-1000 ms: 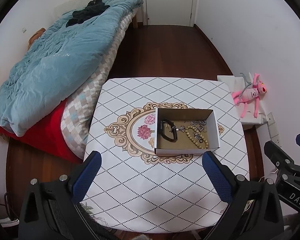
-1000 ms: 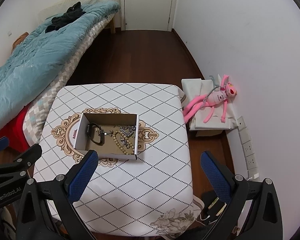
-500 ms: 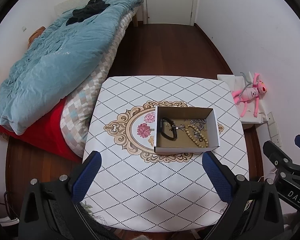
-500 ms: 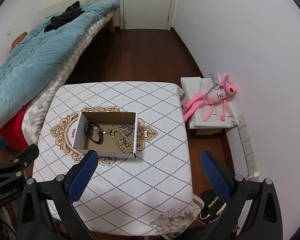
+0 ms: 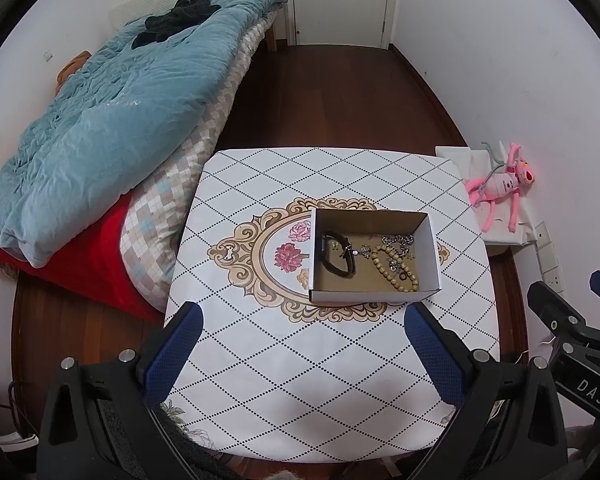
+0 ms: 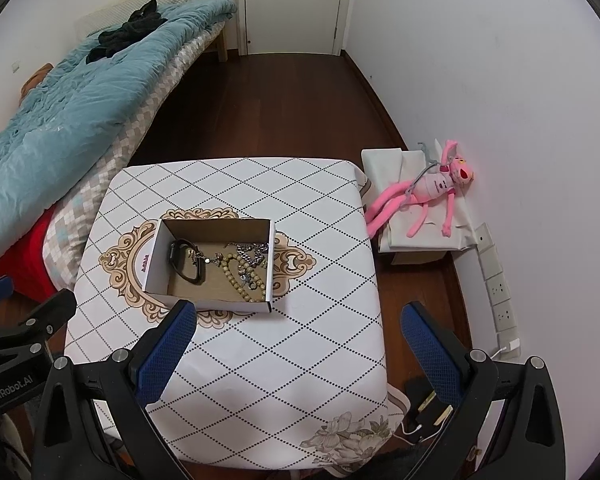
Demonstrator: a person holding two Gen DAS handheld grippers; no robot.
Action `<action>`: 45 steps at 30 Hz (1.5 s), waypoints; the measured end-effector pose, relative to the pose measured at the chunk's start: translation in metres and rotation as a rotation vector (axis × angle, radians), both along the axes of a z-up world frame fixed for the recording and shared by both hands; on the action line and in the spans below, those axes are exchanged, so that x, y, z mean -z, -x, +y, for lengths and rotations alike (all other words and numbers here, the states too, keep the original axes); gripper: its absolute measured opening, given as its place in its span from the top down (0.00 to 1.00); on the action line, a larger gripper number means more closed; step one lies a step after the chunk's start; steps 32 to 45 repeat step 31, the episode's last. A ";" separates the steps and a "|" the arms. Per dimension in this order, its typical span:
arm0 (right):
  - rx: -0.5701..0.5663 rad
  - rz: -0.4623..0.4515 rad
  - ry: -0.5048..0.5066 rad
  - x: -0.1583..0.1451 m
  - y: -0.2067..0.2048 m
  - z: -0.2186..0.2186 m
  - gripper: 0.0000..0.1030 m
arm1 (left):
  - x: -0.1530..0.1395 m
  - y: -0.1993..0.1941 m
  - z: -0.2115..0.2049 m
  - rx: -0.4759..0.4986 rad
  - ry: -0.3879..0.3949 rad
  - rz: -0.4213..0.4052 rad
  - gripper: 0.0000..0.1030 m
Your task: Organize jewelry
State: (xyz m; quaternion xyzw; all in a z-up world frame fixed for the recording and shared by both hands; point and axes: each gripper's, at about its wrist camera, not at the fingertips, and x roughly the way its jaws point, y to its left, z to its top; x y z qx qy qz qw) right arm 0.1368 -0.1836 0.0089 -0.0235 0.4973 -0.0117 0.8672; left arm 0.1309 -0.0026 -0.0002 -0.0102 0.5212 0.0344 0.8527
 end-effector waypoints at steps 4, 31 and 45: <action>0.000 0.000 0.000 0.000 0.000 -0.001 0.00 | 0.000 0.000 0.000 0.001 0.001 0.000 0.00; 0.002 0.003 -0.002 0.003 0.002 0.003 0.00 | 0.006 0.002 0.000 0.008 0.006 0.002 0.00; 0.002 0.003 -0.002 0.003 0.002 0.003 0.00 | 0.006 0.002 0.000 0.008 0.006 0.002 0.00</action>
